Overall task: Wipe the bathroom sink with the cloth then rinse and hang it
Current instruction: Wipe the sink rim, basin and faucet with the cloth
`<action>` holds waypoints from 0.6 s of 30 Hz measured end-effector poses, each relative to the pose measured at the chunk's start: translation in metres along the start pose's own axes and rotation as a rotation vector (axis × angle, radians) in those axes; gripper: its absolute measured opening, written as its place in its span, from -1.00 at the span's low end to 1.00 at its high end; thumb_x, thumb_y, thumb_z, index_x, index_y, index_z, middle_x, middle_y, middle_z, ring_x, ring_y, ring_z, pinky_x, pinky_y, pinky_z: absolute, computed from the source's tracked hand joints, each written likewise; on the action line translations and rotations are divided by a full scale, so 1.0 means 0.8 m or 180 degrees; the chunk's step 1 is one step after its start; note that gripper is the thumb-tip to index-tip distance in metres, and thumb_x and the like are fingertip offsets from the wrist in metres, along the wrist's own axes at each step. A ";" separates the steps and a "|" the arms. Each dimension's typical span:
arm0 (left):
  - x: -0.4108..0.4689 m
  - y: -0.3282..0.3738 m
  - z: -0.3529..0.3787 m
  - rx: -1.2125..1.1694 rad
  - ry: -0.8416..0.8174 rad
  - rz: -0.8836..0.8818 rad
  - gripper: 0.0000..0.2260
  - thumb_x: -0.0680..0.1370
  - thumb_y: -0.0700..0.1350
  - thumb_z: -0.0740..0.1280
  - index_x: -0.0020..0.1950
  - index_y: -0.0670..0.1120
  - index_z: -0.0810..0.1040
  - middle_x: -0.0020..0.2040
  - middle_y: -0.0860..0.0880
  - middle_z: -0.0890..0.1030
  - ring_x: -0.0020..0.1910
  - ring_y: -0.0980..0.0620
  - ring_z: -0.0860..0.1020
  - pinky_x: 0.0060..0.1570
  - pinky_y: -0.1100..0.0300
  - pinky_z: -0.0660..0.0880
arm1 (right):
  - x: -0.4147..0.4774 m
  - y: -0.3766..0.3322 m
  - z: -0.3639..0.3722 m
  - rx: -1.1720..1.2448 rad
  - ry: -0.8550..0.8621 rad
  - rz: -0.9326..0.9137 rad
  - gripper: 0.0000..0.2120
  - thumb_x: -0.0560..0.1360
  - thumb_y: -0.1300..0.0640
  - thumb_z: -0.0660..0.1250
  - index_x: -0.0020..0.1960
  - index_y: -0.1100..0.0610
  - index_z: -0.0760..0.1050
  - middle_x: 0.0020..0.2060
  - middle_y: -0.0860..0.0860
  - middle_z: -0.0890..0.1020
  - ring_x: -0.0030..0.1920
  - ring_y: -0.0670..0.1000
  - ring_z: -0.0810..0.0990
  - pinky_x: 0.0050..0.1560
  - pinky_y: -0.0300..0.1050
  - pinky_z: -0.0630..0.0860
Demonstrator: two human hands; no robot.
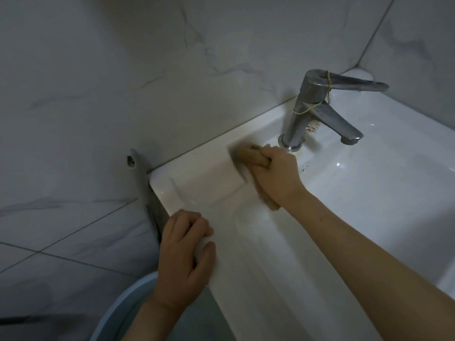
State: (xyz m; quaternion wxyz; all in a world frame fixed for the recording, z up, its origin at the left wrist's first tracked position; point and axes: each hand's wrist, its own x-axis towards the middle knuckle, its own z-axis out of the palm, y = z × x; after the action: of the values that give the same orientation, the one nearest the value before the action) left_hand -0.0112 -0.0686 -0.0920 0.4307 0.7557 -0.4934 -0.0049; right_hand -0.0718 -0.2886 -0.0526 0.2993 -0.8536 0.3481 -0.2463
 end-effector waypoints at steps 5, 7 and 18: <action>-0.001 0.001 -0.003 0.0038 -0.0063 -0.0030 -0.85 0.46 -0.10 0.22 -0.16 -0.16 0.50 -0.09 0.01 0.43 0.01 -0.02 0.43 0.03 0.07 0.38 | -0.033 0.019 -0.041 -0.0251 -0.0449 -0.0351 -0.90 0.46 0.23 0.37 -0.09 0.12 0.65 -0.28 -0.14 0.54 -0.21 -0.09 0.56 -0.17 -0.36 0.41; -0.001 0.001 -0.004 0.0032 -0.0059 -0.0028 -0.86 0.46 -0.11 0.21 -0.16 -0.16 0.50 -0.09 0.01 0.42 0.00 -0.02 0.42 0.02 0.08 0.37 | -0.019 0.034 -0.055 -0.0256 -0.0136 -0.0188 -0.85 0.49 0.26 0.33 -0.05 0.10 0.66 -0.24 -0.27 0.58 -0.19 -0.22 0.54 -0.17 -0.52 0.38; 0.000 0.005 -0.005 0.0097 -0.0093 -0.0025 -0.84 0.45 -0.09 0.21 -0.16 -0.17 0.50 -0.09 0.01 0.42 -0.02 0.00 0.40 0.04 0.14 0.36 | -0.038 -0.006 0.008 0.0119 -0.0065 -0.0011 -0.90 0.50 0.17 0.35 -0.20 0.10 0.53 -0.29 -0.03 0.48 -0.25 0.00 0.46 -0.29 -0.37 0.24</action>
State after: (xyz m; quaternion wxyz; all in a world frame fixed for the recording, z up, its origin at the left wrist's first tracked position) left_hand -0.0125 -0.0667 -0.0871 0.4119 0.7640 -0.4966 -0.0100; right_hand -0.0848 -0.2613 -0.0599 0.3183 -0.8509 0.3388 -0.2445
